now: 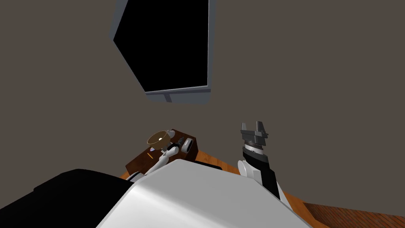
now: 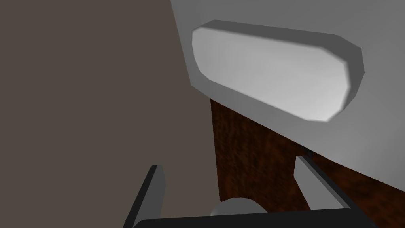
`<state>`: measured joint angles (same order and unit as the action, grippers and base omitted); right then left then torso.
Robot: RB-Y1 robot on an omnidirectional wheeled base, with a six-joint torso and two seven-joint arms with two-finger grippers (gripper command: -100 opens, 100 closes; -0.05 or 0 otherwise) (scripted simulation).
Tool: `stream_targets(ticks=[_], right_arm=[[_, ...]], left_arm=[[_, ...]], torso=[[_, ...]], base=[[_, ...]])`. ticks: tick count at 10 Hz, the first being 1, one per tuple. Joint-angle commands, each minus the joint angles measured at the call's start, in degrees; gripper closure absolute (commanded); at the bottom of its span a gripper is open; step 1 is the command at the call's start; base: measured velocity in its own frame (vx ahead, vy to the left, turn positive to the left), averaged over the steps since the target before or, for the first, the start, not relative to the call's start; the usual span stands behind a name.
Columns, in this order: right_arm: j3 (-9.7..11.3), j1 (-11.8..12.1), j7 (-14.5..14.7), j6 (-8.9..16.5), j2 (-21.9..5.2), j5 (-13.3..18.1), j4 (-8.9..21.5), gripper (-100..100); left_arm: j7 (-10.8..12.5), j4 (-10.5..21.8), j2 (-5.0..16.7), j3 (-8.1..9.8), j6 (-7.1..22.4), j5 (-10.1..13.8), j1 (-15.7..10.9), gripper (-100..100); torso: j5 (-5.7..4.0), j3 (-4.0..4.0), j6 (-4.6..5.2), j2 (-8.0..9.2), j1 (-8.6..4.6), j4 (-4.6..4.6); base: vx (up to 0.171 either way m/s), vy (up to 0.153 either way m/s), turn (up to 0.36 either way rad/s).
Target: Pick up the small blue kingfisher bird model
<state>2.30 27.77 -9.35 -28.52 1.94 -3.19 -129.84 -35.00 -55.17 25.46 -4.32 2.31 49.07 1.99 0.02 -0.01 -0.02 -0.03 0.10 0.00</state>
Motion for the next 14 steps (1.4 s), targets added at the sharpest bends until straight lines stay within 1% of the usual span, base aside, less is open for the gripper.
stream_targets(ticks=[1,2,3,4,6,8,9,11,12,14], right_arm=[[0.0,0.0,0.0,0.0,0.0,0.0,0.0,0],[0.0,0.0,0.0,0.0,0.0,0.0,0.0,0],[0.0,0.0,0.0,0.0,0.0,0.0,0.0,0],[0.0,0.0,0.0,0.0,0.0,0.0,0.0,0],[0.0,0.0,0.0,0.0,0.0,0.0,0.0,0],[0.0,0.0,0.0,0.0,0.0,0.0,0.0,0],[0.0,0.0,0.0,0.0,0.0,0.0,0.0,0],[0.0,0.0,0.0,0.0,0.0,0.0,0.0,0],[0.0,0.0,0.0,0.0,0.0,0.0,0.0,0],[0.0,0.0,0.0,0.0,0.0,0.0,0.0,0]], left_arm=[[-0.6,2.5,0.9,-1.00,1.0,1.3,-1.2,-100],[-2.1,4.3,1.4,-1.41,3.0,2.7,-2.0,-100],[-2.1,4.9,1.4,-1.41,3.0,2.7,-2.0,-100],[-3.7,7.2,1.8,-1.80,4.9,4.1,-2.9,-100],[-3.7,7.2,1.8,-1.80,4.9,4.1,-2.9,-100],[-6.6,11.3,2.5,-2.56,8.5,6.5,-4.5,-100],[-6.6,11.3,2.5,-2.56,8.8,6.5,-4.5,-100],[-9.1,14.8,3.0,-3.28,12.1,8.6,-6.0,-100],[-9.1,14.8,3.0,-3.28,12.4,8.6,-6.0,-100],[-11.2,17.6,3.3,-3.90,15.4,10.1,-7.1,-100]], torso=[[0.00,0.00,0.00,0.00,0.00,0.00],[0.00,0.00,-0.01,-0.01,-0.02,0.00],[-0.01,-0.01,0.00,-0.01,-0.01,0.00],[0.00,0.00,-0.02,-0.01,-0.01,0.00],[0.00,-0.02,-0.02,-0.03,-0.04,-0.01],[-0.02,-0.01,0.01,-0.02,-0.07,0.00],[-0.01,-0.02,0.00,-0.05,-0.02,-0.01],[0.00,-0.04,0.00,-0.06,0.01,-0.01],[0.01,-0.04,-0.01,-0.06,0.05,-0.01],[-0.01,-0.03,-0.01,-0.04,-0.05,-0.01]], base=[[0.004,0.023,-0.042],[0.004,0.023,-0.083],[0.003,0.026,-0.047],[0.012,0.026,-0.080],[0.006,0.015,-0.023],[0.013,0.021,-0.126],[0.018,0.030,-0.041],[0.017,0.041,-0.105],[0.011,0.031,-0.051],[0.016,0.021,-0.098]])
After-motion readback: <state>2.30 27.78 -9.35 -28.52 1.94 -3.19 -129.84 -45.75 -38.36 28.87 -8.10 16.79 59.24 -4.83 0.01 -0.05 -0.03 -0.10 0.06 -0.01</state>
